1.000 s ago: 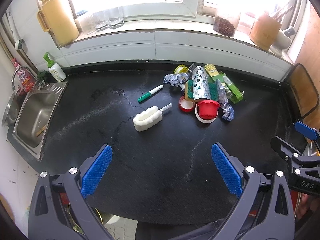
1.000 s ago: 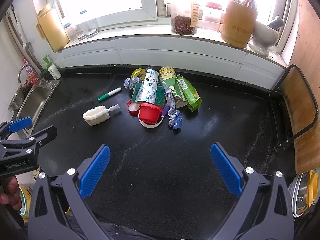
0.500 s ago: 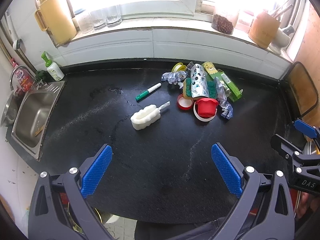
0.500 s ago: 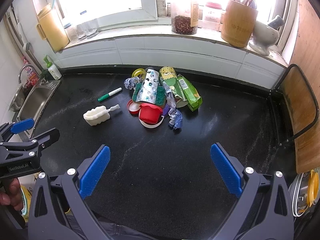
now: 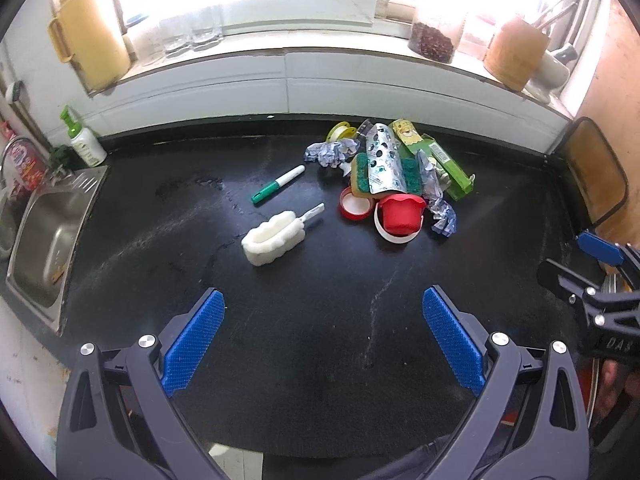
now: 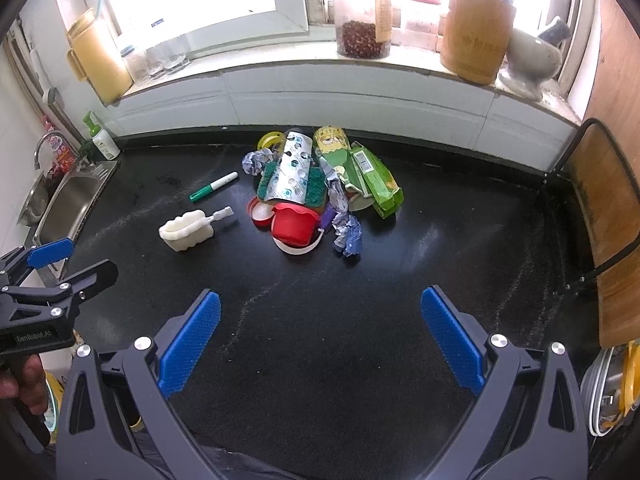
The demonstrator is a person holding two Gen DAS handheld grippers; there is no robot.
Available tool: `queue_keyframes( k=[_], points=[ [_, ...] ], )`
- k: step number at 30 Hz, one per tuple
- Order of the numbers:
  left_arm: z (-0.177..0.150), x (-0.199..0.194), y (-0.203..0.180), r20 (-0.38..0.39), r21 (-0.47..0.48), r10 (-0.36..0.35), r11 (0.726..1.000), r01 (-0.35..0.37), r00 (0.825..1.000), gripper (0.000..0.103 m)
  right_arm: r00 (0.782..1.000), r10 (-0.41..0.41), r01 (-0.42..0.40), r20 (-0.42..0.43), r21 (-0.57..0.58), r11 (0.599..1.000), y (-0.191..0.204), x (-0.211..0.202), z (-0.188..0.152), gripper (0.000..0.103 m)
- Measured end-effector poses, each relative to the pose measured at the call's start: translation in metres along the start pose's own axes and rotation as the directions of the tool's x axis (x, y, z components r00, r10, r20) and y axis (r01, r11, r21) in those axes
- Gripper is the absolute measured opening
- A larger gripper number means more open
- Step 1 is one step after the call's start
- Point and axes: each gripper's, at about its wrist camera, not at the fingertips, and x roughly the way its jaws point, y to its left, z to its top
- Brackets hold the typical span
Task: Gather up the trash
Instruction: 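Grasp the white sponge brush with left tool while right tool grasps green snack box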
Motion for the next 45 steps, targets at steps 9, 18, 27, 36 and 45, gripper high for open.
queue_keyframes(
  k=[9, 18, 27, 36, 45],
  points=[
    [0.01, 0.075, 0.021, 0.012, 0.14, 0.025, 0.99, -0.027, 1.0, 0.097, 1.0, -0.007, 0.008, 0.008, -0.019, 1.0, -0.036, 0.058, 0.02, 0.097],
    [0.025, 0.181, 0.044, -0.058, 0.278, -0.024, 0.96, 0.04, 0.998, 0.097, 0.997, -0.012, 0.007, -0.07, -0.077, 0.997, -0.08, 0.16, 0.072, 0.095],
    [0.031, 0.229, 0.051, -0.113, 0.323, -0.087, 0.939, 0.119, 0.99, 0.095, 0.978, 0.021, -0.058, -0.207, -0.172, 0.983, -0.104, 0.232, 0.098, 0.069],
    [0.044, 0.213, 0.044, -0.122, 0.248, -0.084, 0.962, 0.112, 0.989, 0.025, 0.979, 0.019, -0.061, -0.204, -0.201, 0.978, -0.102, 0.217, 0.093, 0.04],
    [0.042, 0.142, 0.027, -0.058, 0.134, -0.077, 0.987, 0.084, 0.995, 0.023, 0.997, -0.013, 0.009, -0.081, -0.051, 0.999, -0.108, 0.147, 0.072, 0.04]
  ],
)
